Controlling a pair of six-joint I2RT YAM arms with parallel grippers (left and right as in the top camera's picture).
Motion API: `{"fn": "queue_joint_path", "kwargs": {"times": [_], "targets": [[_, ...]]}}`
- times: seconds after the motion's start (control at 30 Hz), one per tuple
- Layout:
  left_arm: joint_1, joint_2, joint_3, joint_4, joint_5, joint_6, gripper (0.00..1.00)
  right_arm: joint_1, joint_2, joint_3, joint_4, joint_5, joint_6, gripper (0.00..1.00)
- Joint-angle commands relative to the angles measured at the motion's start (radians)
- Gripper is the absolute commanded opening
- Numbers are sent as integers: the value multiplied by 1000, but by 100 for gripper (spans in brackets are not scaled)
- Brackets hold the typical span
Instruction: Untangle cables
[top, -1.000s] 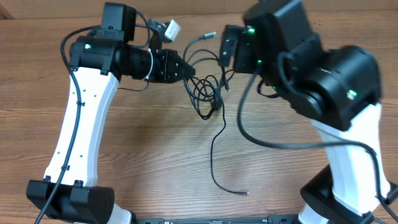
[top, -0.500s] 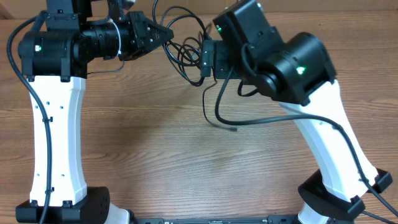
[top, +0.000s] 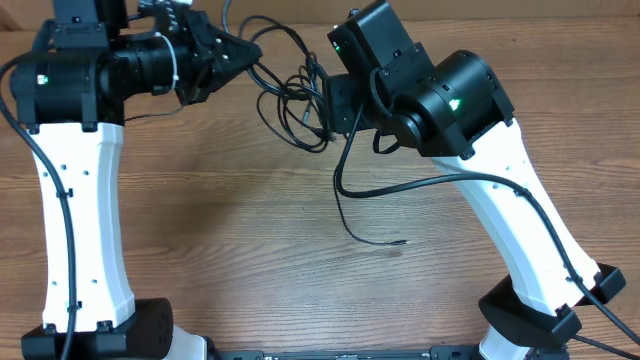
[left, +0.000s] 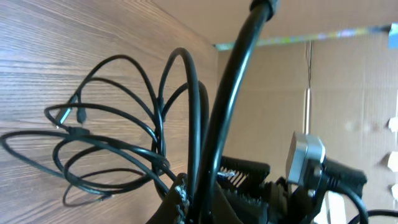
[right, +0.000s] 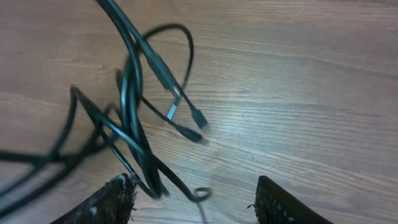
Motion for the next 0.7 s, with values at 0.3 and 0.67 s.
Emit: {"fn": "queue_joint_path", "kwargs": {"times": [0.3,0.67], "targets": [[53,-22,24,-55,39,-132,4,-5,37,-2,27,-209,-333,66],[53,-22,24,-54,56,-159,4,-5,135,-2,64,-210,-341,55]]}}
